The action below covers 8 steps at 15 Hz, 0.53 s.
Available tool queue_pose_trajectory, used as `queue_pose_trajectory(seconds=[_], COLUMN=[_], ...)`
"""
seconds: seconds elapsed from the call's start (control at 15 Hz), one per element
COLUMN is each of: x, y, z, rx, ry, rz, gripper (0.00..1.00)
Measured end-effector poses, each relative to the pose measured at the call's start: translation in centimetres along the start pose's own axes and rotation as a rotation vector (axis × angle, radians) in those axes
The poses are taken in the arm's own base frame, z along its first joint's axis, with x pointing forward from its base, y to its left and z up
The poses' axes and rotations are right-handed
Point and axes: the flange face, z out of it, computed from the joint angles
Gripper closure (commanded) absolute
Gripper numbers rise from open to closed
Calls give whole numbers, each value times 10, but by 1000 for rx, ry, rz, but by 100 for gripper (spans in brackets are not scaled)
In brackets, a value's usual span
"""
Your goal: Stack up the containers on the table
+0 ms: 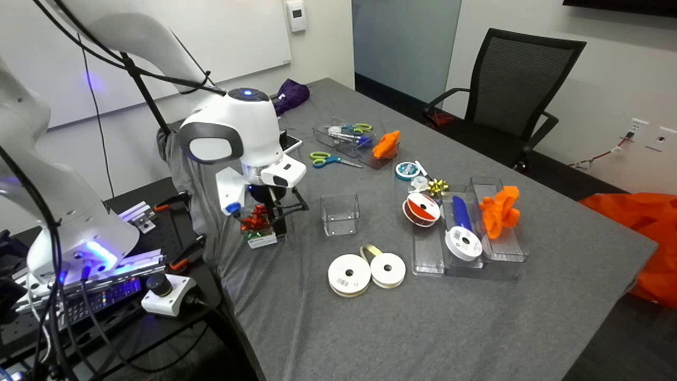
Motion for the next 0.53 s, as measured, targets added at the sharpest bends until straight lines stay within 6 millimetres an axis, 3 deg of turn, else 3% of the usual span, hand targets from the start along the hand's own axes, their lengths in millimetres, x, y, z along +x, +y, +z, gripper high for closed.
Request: queue_pose_trajectory(seconds=[0.33, 0.53], x=[1, 2], y=[-4, -4], z=[4, 4], rx=[4, 24], ry=[-4, 2], rz=[-5, 10], gripper=[97, 100])
